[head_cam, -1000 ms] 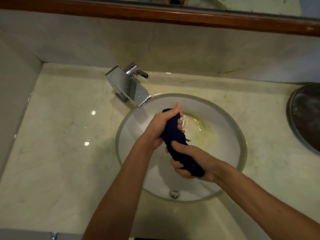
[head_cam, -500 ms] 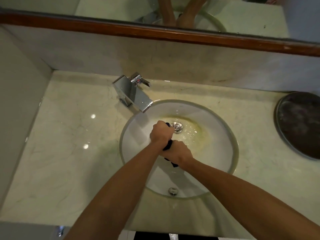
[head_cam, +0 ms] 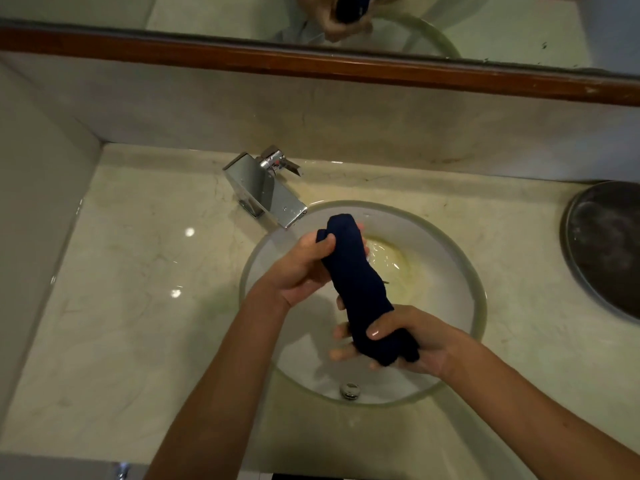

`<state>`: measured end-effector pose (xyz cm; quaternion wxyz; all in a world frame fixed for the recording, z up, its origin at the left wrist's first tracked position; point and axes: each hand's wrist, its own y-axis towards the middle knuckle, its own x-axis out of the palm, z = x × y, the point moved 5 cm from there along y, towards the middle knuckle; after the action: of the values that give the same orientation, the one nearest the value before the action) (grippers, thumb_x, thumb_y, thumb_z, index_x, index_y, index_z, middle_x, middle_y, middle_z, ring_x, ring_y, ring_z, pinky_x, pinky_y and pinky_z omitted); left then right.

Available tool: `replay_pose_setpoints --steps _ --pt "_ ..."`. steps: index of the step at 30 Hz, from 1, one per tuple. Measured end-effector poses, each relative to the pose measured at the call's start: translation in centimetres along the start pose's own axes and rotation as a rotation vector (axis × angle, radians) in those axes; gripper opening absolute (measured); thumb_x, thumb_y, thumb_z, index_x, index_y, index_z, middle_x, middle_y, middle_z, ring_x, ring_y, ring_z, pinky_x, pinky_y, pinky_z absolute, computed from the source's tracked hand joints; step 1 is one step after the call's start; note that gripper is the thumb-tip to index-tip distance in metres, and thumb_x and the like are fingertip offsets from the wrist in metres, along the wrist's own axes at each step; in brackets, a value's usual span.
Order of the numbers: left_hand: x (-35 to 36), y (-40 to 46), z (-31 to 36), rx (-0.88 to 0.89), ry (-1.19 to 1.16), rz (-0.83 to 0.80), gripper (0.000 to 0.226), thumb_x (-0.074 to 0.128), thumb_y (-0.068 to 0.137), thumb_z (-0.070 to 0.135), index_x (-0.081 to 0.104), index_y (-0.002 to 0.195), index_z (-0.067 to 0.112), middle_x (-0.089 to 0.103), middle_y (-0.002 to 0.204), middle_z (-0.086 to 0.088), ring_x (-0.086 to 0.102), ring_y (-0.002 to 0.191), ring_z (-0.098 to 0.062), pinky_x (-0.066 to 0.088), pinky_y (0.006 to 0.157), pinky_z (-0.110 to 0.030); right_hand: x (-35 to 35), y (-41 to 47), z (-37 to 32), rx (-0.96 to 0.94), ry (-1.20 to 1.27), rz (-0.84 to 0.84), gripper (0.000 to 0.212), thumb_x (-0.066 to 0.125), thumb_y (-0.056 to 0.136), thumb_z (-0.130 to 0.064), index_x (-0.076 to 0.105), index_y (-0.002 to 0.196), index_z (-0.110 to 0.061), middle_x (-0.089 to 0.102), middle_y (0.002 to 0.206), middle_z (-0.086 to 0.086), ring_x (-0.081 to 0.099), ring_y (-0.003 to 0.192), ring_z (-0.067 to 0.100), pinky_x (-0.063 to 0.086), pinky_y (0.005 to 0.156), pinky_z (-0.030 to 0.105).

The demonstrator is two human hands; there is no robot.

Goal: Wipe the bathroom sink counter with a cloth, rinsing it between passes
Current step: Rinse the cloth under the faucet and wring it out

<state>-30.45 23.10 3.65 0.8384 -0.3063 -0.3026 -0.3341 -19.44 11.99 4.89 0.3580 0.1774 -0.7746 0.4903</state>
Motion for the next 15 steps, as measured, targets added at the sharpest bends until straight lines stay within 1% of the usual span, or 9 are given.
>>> replay_pose_setpoints --steps 2,3,5,7,8,10,11,13,15 --pt "0.8 0.6 -0.5 0.044 -0.101 0.026 0.046 0.095 0.056 0.047 0.081 0.090 0.020 0.076 0.094 -0.001 0.072 0.087 -0.014 0.058 0.081 -0.029 0.7 0.0 0.4 -0.020 0.020 -0.120 0.062 0.081 0.065 0.002 0.054 0.120 -0.010 0.069 0.095 0.015 0.071 0.066 0.023 0.052 0.041 0.021" --pt "1.6 0.8 -0.7 0.064 -0.187 -0.015 0.039 0.093 0.059 0.039 0.078 0.088 0.018 0.075 0.098 -0.003 0.071 0.092 -0.016 0.057 0.086 -0.032 1.0 0.1 0.6 -0.022 0.065 -0.213 0.059 0.080 0.071 -0.001 0.049 0.121 -0.011 0.067 0.092 0.010 0.065 0.060 0.015 0.048 0.039 0.017" --pt "2.8 1.1 -0.9 0.112 -0.391 -0.112 0.034 0.085 0.068 0.019 0.069 0.097 0.011 0.073 0.106 -0.009 0.072 0.103 -0.025 0.057 0.094 -0.043 1.5 0.3 1.1 -0.033 0.131 -0.388 0.045 0.068 0.088 -0.006 0.040 0.122 -0.013 0.063 0.088 0.002 0.059 0.057 0.005 0.042 0.041 0.011" --pt "2.9 1.5 -0.7 0.109 -0.494 -0.129 0.043 0.084 0.073 0.013 0.060 0.109 0.010 0.071 0.092 -0.005 0.073 0.086 -0.021 0.059 0.087 -0.041 1.6 0.3 1.4 -0.034 0.166 -0.454 0.036 0.062 0.097 -0.016 0.038 0.123 -0.015 0.059 0.085 -0.001 0.056 0.056 0.002 0.038 0.041 0.010" --pt "2.9 1.6 -0.4 0.104 -0.490 -0.136 0.044 0.083 0.078 0.016 0.059 0.115 0.012 0.067 0.084 -0.002 0.069 0.076 -0.016 0.060 0.083 -0.038 1.6 0.2 1.4 -0.027 0.178 -0.433 0.036 0.065 0.098 -0.024 0.040 0.123 -0.016 0.057 0.081 -0.002 0.052 0.053 0.003 0.034 0.039 0.012" --pt "2.5 2.1 -0.2 0.056 -0.346 -0.081 0.036 0.078 0.086 0.031 0.066 0.117 0.014 0.059 0.074 0.003 0.061 0.065 -0.011 0.059 0.077 -0.031 1.4 0.1 1.0 -0.029 0.078 -0.267 0.043 0.074 0.092 -0.038 0.049 0.117 -0.014 0.052 0.073 0.000 0.045 0.047 0.006 0.026 0.037 0.017" --pt "1.9 2.5 -0.4 0.011 -0.218 0.008 0.030 0.076 0.088 0.034 0.069 0.108 0.014 0.056 0.071 0.003 0.058 0.061 -0.010 0.058 0.072 -0.029 0.9 0.4 0.5 -0.047 -0.071 -0.112 0.044 0.078 0.087 -0.039 0.052 0.112 -0.013 0.050 0.069 0.002 0.043 0.044 0.008 0.023 0.037 0.021" --pt "0.0 3.6 -1.1 -0.084 0.024 0.212 0.021 0.071 0.093 0.032 0.066 0.089 0.012 0.055 0.066 0.001 0.054 0.056 -0.012 0.054 0.063 -0.028 -0.3 1.7 -0.7 -0.057 -0.449 0.257 0.037 0.080 0.084 -0.034 0.055 0.097 -0.010 0.052 0.066 0.006 0.042 0.043 0.014 0.024 0.041 0.027" --pt "-2.0 4.7 -2.0 -0.131 0.224 0.405 0.024 0.072 0.092 0.027 0.065 0.077 0.010 0.058 0.064 -0.005 0.055 0.054 -0.016 0.053 0.061 -0.030 -1.9 3.7 -1.7 -0.076 -0.656 0.584 0.024 0.076 0.084 -0.025 0.057 0.084 -0.011 0.055 0.065 0.007 0.046 0.043 0.016 0.032 0.044 0.026"
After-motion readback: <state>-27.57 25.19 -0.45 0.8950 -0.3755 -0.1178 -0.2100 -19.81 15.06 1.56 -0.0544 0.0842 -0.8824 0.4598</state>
